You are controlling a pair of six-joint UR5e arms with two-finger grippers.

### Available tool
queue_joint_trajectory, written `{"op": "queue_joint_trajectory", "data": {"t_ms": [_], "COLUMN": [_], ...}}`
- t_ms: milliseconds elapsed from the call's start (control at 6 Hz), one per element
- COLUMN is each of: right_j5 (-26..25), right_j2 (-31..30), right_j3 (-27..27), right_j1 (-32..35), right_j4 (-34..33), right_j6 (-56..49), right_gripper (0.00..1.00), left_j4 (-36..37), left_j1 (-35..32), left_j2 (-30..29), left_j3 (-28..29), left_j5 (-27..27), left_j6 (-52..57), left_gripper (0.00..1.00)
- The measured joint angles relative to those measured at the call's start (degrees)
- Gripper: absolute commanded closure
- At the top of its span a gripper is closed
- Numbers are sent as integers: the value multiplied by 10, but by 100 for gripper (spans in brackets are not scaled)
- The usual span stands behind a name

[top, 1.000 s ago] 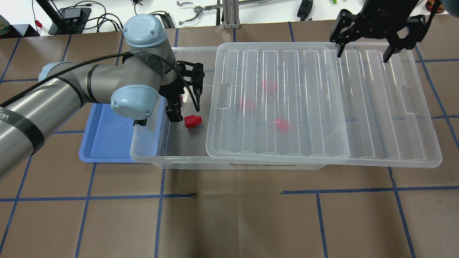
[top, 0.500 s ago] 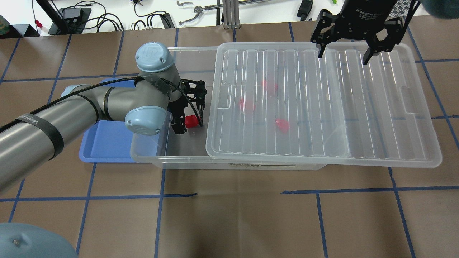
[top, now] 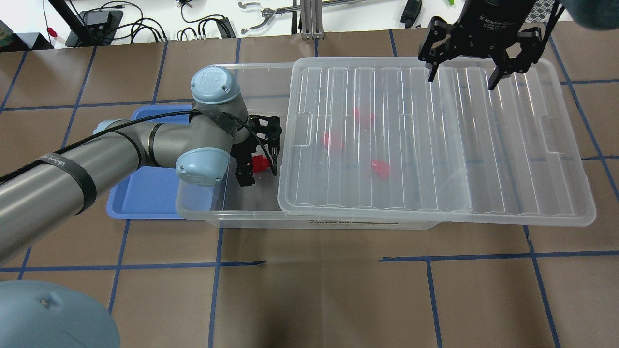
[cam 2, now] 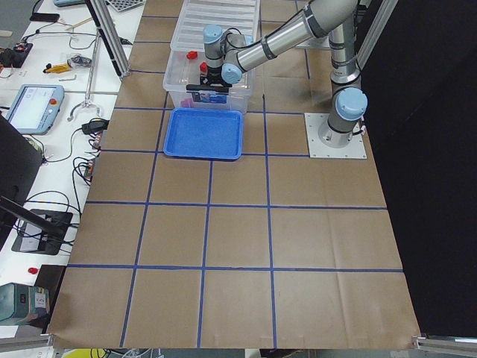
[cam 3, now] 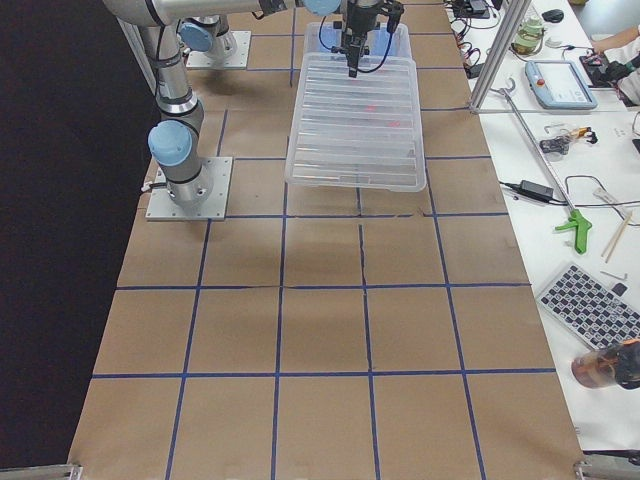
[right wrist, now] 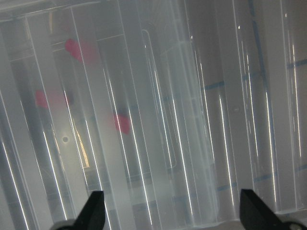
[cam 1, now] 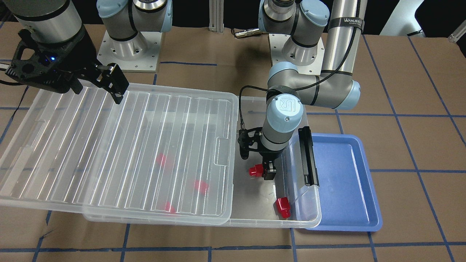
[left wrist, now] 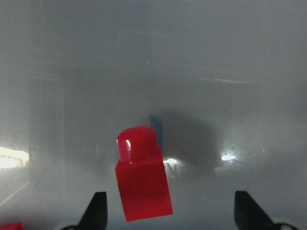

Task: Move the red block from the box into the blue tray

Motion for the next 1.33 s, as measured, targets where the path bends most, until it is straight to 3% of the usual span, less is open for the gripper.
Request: {"op": "queue_joint_trajectory", "data": {"t_ms": [333, 500, 667, 833, 1000, 1333], "right_j5": [3, 3, 3, 3, 4, 4], "right_j2": [-2, -2, -2, -2, -1, -1], "right_j3": [-1, -1, 0, 0, 0, 0], "right_j1": [0, 0, 0, 0, 0, -1], "right_j4": [2, 3, 5, 5, 4, 4], "right_j6": [0, -2, -8, -14, -16, -17], "right_gripper": [0, 0, 0, 0, 0, 0], "left_j4": [9, 22, 30, 34, 36, 34], "left_j1": [2, 2, 2, 2, 3, 4], "left_j2": [-7, -13, -17, -18, -18, -13], "left_j3": [1, 1, 1, 1, 0, 1], "left_j5": [0, -3, -5, -6, -6, -5], "left_j6": [1, 0, -1, -1, -1, -1], "left_gripper": [27, 34, 47, 82, 100, 100]}}
